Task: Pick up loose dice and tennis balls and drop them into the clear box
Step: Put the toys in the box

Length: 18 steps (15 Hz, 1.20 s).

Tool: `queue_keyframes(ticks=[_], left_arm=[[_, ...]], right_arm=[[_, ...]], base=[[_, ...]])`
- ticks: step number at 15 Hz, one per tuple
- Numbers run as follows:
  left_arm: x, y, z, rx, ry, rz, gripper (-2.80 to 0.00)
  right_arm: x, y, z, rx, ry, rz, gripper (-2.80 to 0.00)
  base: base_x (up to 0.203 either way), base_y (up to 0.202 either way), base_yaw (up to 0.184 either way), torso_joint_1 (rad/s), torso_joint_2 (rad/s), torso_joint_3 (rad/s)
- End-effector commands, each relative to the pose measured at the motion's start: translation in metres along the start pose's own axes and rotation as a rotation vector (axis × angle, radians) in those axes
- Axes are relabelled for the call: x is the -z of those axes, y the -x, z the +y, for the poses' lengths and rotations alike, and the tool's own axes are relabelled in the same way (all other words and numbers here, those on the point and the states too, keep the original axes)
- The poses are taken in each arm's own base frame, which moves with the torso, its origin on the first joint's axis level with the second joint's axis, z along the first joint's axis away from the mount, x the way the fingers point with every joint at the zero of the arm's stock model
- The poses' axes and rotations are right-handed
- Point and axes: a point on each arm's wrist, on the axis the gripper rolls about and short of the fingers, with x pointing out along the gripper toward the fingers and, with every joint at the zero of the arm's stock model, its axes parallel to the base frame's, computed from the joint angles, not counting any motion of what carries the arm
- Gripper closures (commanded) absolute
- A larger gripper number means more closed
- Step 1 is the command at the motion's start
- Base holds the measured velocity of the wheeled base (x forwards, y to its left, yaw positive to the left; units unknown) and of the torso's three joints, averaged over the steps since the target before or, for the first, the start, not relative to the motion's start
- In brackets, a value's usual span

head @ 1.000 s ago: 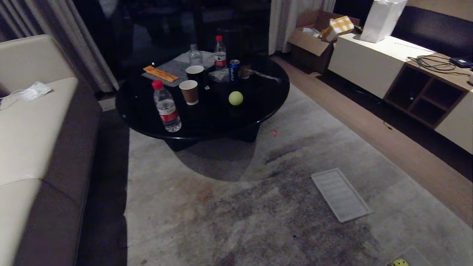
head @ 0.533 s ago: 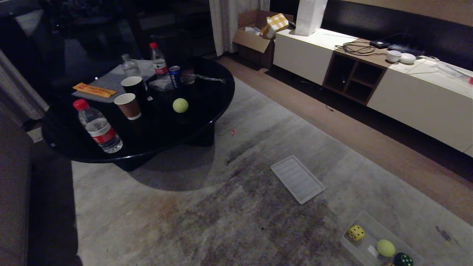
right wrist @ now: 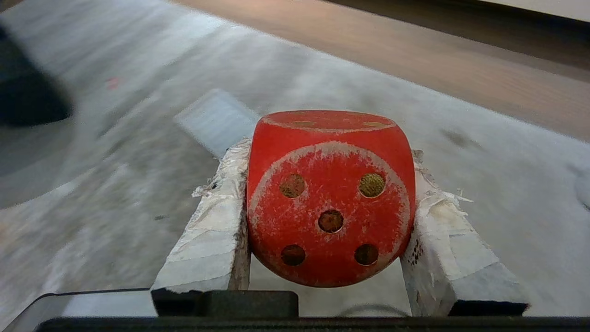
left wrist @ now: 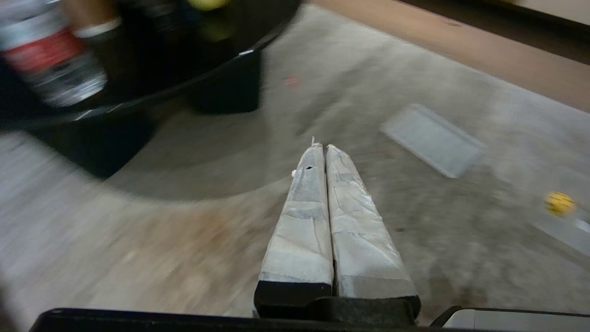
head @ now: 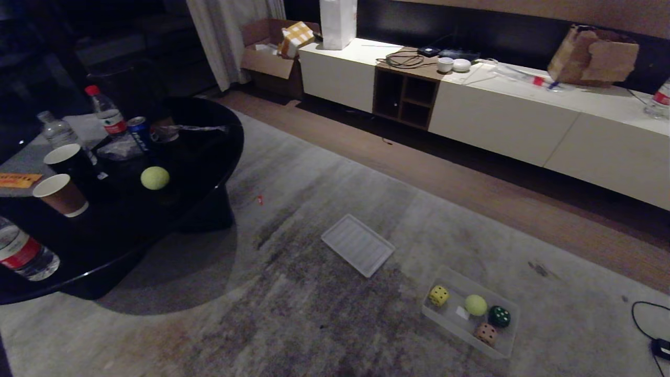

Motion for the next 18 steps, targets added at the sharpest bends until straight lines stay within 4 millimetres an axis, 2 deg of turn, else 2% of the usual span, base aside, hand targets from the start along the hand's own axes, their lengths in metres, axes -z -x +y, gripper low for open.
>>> queue_keyframes(ticks=[1, 5, 8, 18], left_arm=[[0.0004, -0.0002, 0.0, -0.001, 0.0, 0.003, 0.0], [0.0004, -0.0002, 0.0, -0.001, 0.0, 0.003, 0.0], [0.0004, -0.0002, 0.0, -0.001, 0.003, 0.003, 0.0], [0.0004, -0.0002, 0.0, -0.001, 0.003, 0.003, 0.0]], right_arm=[[-0.0004, 0.0, 0.0, -0.001, 0.0, 0.0, 0.0], [0.0001, 0.0, 0.0, -0.001, 0.001, 0.001, 0.0], [-0.0001, -0.0001, 0.0, -0.001, 0.0, 0.001, 0.0], [0.0001, -0.0001, 0.0, -0.001, 0.001, 0.001, 0.0]], base=[[0.002, 0.014, -0.169, -0.004, 0.0, 0.002], [0.002, 0.006, -0.119, 0.002, 0.0, 0.003], [0.0, 0.0, 0.0, 0.001, 0.0, -0.057], [0.0, 0.0, 0.0, 0.001, 0.0, -0.193]])
